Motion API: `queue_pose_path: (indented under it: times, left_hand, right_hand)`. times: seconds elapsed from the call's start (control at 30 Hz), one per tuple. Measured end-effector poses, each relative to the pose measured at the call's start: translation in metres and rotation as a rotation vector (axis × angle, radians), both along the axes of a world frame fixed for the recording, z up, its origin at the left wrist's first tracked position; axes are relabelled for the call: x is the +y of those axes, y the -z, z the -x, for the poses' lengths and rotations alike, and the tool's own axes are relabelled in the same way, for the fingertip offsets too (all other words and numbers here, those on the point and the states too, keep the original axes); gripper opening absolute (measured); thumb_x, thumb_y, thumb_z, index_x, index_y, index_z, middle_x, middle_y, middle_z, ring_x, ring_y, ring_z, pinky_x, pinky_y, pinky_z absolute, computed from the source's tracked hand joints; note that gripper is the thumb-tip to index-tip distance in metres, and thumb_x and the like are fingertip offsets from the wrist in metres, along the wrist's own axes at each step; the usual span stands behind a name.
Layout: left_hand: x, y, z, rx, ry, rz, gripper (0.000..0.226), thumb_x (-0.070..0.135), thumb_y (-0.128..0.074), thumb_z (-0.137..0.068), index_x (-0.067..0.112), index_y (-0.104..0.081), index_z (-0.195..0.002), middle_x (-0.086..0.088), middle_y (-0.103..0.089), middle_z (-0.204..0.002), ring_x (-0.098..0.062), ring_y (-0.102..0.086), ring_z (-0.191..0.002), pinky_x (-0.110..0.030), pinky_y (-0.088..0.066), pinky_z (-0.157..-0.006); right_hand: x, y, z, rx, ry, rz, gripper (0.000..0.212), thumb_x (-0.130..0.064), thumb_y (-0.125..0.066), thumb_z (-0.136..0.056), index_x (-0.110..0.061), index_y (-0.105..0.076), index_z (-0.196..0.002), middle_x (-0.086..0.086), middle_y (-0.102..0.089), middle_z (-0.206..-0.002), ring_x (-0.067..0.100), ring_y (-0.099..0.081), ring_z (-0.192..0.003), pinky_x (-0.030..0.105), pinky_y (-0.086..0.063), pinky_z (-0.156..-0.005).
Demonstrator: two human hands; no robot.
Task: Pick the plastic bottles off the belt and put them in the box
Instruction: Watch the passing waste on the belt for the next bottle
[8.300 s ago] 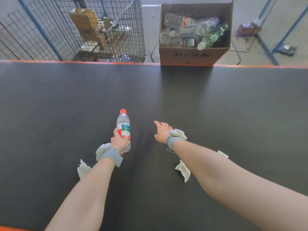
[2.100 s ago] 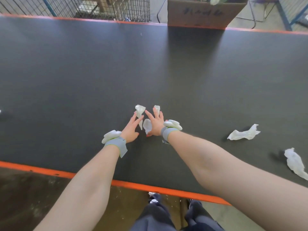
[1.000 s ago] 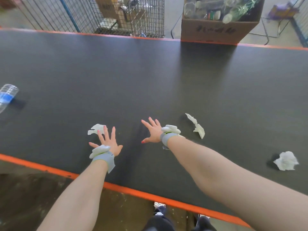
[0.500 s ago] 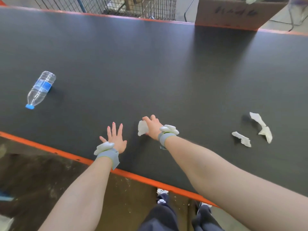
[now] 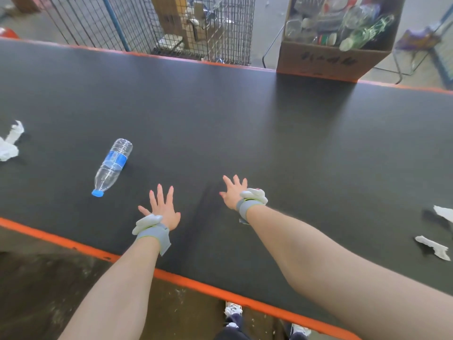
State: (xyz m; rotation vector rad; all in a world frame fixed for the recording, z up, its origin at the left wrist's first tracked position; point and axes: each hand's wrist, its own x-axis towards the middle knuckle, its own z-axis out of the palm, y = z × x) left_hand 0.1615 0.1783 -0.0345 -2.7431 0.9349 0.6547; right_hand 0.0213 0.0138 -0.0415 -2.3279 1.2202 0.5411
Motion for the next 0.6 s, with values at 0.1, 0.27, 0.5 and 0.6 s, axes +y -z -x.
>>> queue_pose_path:
  times: [0.1,0.27,0.5,0.6]
  left_hand:
    - [0.0,-0.004,-0.012,-0.016,-0.031,0.014,0.084,0.032,-0.052,-0.095,0.033,0.01,-0.152,-0.002,0.026,-0.157,-0.028,0.019,-0.146,-0.066,-0.007,-0.112]
    - [-0.003,-0.003,-0.031,-0.059,-0.086,0.004,0.086,0.029,-0.053,-0.094,0.032,0.011,-0.151,-0.003,0.025,-0.157,-0.027,0.018,-0.146,-0.065,-0.008,-0.112]
    - [-0.029,0.02,-0.033,0.017,-0.159,0.119,0.084,0.021,-0.053,-0.095,0.028,0.008,-0.152,-0.007,0.014,-0.159,-0.036,-0.006,-0.145,-0.057,-0.02,-0.112]
    - [-0.058,0.027,-0.015,0.038,-0.135,0.217,0.08,0.019,-0.052,-0.097,0.018,0.005,-0.153,-0.017,-0.012,-0.153,-0.039,-0.036,-0.125,-0.046,-0.031,-0.104]
  right_hand:
    - [0.002,0.0,-0.011,-0.013,-0.029,-0.012,0.061,-0.045,-0.037,-0.1,-0.037,-0.006,-0.152,-0.002,-0.003,-0.161,0.028,-0.001,-0.148,0.068,-0.019,-0.107]
    - [0.0,0.002,-0.013,-0.124,-0.075,-0.092,0.063,-0.037,-0.043,-0.101,-0.028,-0.01,-0.154,0.005,-0.01,-0.16,0.029,-0.007,-0.147,0.048,-0.019,-0.115]
    - [-0.015,0.011,0.005,-0.202,-0.082,-0.089,0.06,-0.035,-0.046,-0.1,-0.026,-0.018,-0.152,0.003,-0.033,-0.15,0.024,-0.027,-0.139,0.048,-0.032,-0.104]
    - [-0.029,0.013,0.02,-0.193,-0.056,-0.076,0.059,-0.035,-0.045,-0.1,-0.026,-0.019,-0.152,0.005,-0.038,-0.145,0.026,-0.031,-0.136,0.048,-0.034,-0.103]
